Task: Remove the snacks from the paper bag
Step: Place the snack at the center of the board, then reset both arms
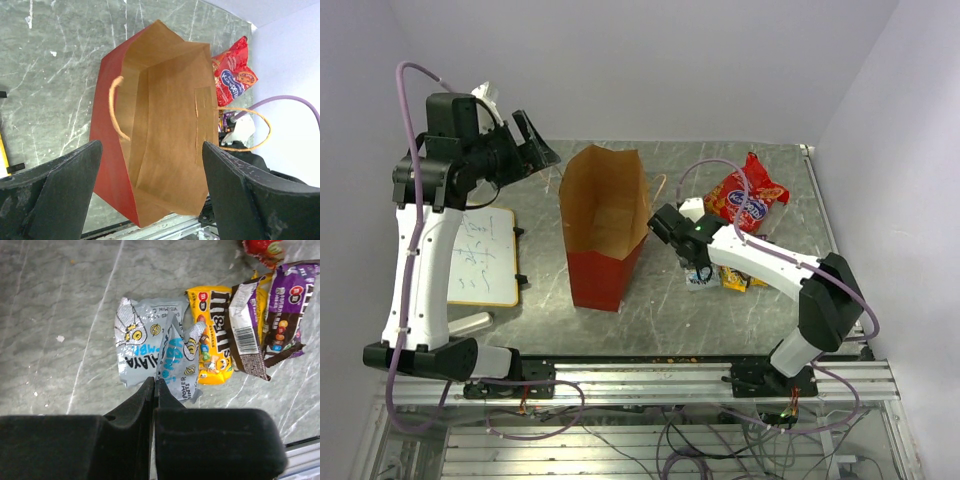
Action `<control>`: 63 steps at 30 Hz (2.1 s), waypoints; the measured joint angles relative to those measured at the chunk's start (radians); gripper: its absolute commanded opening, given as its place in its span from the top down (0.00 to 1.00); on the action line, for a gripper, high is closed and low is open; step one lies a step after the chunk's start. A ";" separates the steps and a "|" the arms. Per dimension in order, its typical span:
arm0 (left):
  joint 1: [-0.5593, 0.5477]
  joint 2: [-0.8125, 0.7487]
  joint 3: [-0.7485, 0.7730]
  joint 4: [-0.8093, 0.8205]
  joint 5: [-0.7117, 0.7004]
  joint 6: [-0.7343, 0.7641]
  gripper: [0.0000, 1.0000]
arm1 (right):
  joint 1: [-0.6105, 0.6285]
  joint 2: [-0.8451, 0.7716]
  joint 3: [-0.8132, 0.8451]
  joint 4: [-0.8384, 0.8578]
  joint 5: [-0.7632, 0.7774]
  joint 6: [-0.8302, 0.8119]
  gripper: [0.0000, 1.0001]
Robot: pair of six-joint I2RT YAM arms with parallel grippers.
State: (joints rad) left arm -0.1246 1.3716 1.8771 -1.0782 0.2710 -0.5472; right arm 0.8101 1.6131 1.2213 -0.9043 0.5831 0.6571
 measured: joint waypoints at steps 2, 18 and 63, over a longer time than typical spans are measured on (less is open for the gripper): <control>-0.008 -0.016 0.002 -0.003 -0.005 0.007 0.08 | 0.002 0.007 -0.001 0.001 0.031 0.010 1.00; -0.030 -0.024 0.002 -0.012 -0.015 0.031 0.07 | 0.010 0.118 -0.041 0.127 0.111 -0.038 1.00; -0.089 -0.140 0.171 0.017 -0.092 0.140 0.02 | 0.028 -0.671 0.542 0.132 -0.015 -0.181 0.00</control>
State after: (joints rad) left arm -0.2134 1.2316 2.0480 -1.0611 0.1795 -0.4072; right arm 0.8379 0.9421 1.7638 -0.7727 0.5682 0.4759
